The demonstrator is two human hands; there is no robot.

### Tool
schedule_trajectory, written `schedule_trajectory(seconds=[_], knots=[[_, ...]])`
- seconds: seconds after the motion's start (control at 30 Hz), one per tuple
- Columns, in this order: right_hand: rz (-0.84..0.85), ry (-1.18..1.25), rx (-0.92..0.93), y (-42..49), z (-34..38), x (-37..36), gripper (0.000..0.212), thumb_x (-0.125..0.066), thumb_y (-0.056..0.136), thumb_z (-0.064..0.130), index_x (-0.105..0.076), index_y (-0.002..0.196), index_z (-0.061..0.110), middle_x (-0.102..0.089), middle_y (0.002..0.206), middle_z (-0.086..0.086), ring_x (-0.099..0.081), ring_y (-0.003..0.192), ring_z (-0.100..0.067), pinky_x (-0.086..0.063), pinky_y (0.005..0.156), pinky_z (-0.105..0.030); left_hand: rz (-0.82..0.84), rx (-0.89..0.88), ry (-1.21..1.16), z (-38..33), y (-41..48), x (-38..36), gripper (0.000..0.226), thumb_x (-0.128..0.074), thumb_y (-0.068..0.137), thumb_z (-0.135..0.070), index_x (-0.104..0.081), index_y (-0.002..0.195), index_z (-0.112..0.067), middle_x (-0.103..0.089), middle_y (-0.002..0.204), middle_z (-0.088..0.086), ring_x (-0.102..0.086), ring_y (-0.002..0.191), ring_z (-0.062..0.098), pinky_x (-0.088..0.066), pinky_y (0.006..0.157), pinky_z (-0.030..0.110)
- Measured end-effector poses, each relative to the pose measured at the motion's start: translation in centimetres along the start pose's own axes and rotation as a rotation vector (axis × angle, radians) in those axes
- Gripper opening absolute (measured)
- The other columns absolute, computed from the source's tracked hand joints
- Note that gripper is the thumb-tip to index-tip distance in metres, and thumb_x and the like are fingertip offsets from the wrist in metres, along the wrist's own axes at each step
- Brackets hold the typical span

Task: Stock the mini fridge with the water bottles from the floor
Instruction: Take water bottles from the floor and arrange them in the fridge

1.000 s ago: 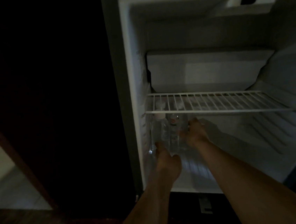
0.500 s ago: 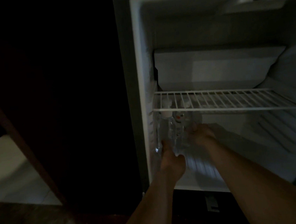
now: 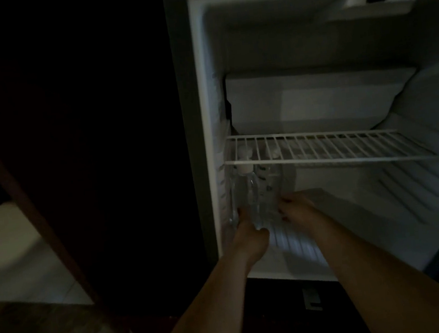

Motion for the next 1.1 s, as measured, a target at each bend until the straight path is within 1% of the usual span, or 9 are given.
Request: schedule_trajectory(seconds=[0.17,0.27,0.43,0.5,0.6,0.67,0.73,0.87,1.1], knots=[[0.038,-0.172,0.044,-2.2,1.5,2.0,0.027,-0.054,0.089,0.004,-0.06,0.064,0.012,-0.061,0.068,-0.012,-0.061,0.062,-0.021,-0.052,0.055,-0.022,0.076,0.069,0.164,-0.8,-1.5,1.4,0.057,-0.047,0.092,-0.018,-0.029,0.146,-0.02,-0.032,0.153,0.007,-0.031,0.14,0.025,-0.027,0.111,0.026],[0.178,-0.231,0.04,-4.2,2.0,2.3,0.029,-0.055,0.088,-0.003,-0.057,0.062,0.011,-0.055,0.06,-0.007,-0.055,0.047,-0.011,-0.048,0.049,-0.022,0.112,0.034,0.253,-2.1,-2.8,2.2,0.038,-0.045,0.095,-0.019,-0.052,0.13,-0.005,-0.049,0.14,0.014,-0.044,0.131,0.026,-0.033,0.106,0.026],[0.314,-0.361,0.065,-8.4,4.4,3.3,0.018,-0.047,0.093,0.002,-0.062,0.101,-0.004,-0.057,0.067,-0.005,-0.057,0.059,-0.017,-0.048,0.071,-0.034,0.233,-0.026,0.499,-4.3,-6.7,4.0,0.033,-0.045,0.096,-0.019,-0.06,0.117,0.003,-0.059,0.124,0.022,-0.056,0.116,0.034,-0.044,0.086,0.029],[0.344,-0.431,0.126,-10.3,6.0,4.0,0.021,-0.051,0.092,0.004,-0.061,0.109,-0.004,-0.057,0.068,-0.003,-0.057,0.059,-0.013,-0.047,0.066,-0.027,0.32,-0.012,0.658,-5.1,-8.5,4.9,0.036,-0.046,0.096,-0.021,-0.054,0.125,0.001,-0.06,0.12,0.019,-0.058,0.109,0.032,-0.047,0.083,0.026],[0.352,-0.493,0.223,-12.9,8.5,4.9,0.018,-0.056,0.091,0.008,-0.063,0.104,-0.001,-0.056,0.068,-0.001,-0.057,0.049,-0.005,-0.046,0.052,-0.017,0.405,0.066,0.79,-5.9,-11.1,7.1,0.041,-0.046,0.096,-0.028,-0.052,0.125,0.0,-0.06,0.087,0.011,-0.055,0.07,0.02,-0.045,0.051,0.018],[0.36,-0.55,0.256,-14.4,9.8,5.2,0.014,-0.056,0.091,0.008,-0.065,0.101,0.002,-0.059,0.07,-0.003,-0.056,0.039,0.001,-0.043,0.043,-0.011,0.383,0.039,0.829,-6.8,-12.4,8.7,0.04,-0.046,0.096,-0.029,-0.054,0.122,0.001,-0.058,0.086,0.01,-0.052,0.075,0.018,-0.041,0.058,0.022],[0.369,-0.618,0.306,-15.8,11.3,5.2,0.015,-0.057,0.089,0.008,-0.067,0.098,0.0,-0.067,0.079,-0.013,-0.058,0.047,-0.004,-0.047,0.053,-0.017,0.349,0.023,0.84,-7.6,-14.2,10.4,0.039,-0.046,0.096,-0.028,-0.055,0.122,0.0,-0.056,0.084,0.007,-0.051,0.082,0.018,-0.041,0.062,0.021],[0.396,-0.678,0.425,-19.5,15.3,4.2,0.018,-0.057,0.087,0.006,-0.069,0.096,-0.004,-0.066,0.08,-0.014,-0.055,0.044,0.001,-0.046,0.054,-0.017,0.32,0.062,0.901,-8.0,-18.2,14.3,0.047,-0.043,0.097,-0.037,-0.049,0.131,-0.006,-0.056,0.119,0.011,-0.056,0.103,0.023,-0.045,0.091,0.032],[0.508,-0.688,0.539,-27.6,20.6,-1.4,0.008,-0.063,0.088,0.023,-0.063,0.09,0.015,-0.066,0.074,0.0,-0.063,0.058,-0.004,-0.053,0.069,-0.028,0.18,0.136,0.869,-3.6,-25.9,23.5,0.045,-0.044,0.096,-0.036,-0.053,0.126,-0.003,-0.058,0.126,0.012,-0.061,0.095,0.02,-0.045,0.082,0.033]])
Point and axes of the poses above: each hand's wrist, its own y-axis towards the middle knuckle, its own x-axis out of the back of the hand, z = x × y, the point moved 5 cm from there along y, towards the middle knuckle
